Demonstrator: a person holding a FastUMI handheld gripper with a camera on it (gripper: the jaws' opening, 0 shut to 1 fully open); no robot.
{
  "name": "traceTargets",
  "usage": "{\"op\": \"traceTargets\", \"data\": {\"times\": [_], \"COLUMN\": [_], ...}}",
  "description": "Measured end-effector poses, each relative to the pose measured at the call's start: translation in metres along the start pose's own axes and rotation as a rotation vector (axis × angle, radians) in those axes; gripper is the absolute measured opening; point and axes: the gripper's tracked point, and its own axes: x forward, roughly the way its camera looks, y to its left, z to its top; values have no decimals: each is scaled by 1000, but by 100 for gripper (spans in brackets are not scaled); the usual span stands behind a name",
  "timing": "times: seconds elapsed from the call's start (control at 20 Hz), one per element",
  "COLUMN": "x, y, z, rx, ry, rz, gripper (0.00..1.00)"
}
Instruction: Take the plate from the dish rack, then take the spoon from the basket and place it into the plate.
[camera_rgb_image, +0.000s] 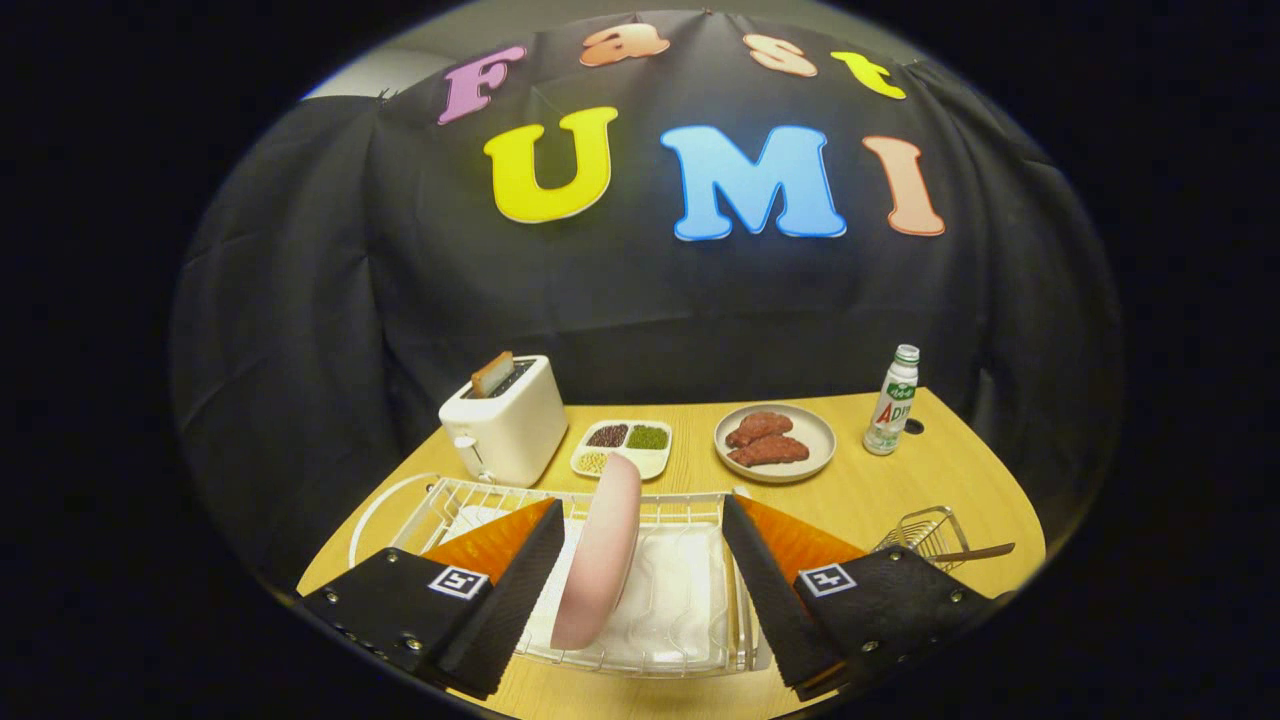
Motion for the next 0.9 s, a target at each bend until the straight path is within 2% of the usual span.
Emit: {"op": "traceTargets", "data": {"times": [0.15, 0.25, 0.4, 0.5, 0.6, 0.65, 0.7, 0.8, 0.9], "x": [20, 29, 36, 44, 49, 52, 54, 61, 58], "y": [10, 15, 20, 23, 20, 19, 18, 14, 5], "z": [-17, -26, -28, -36, -44, -48, -51, -58, -59], "rx": [28, 40, 60, 77, 81, 78, 70, 44, 44], "ry": [90, 133, 171, 210, 249, 268, 288, 312, 341], "rz": [8, 13, 22, 15, -1, -2, -4, -31, -61], "gripper": [97, 90, 88, 74, 74, 69, 51, 49, 40]}}
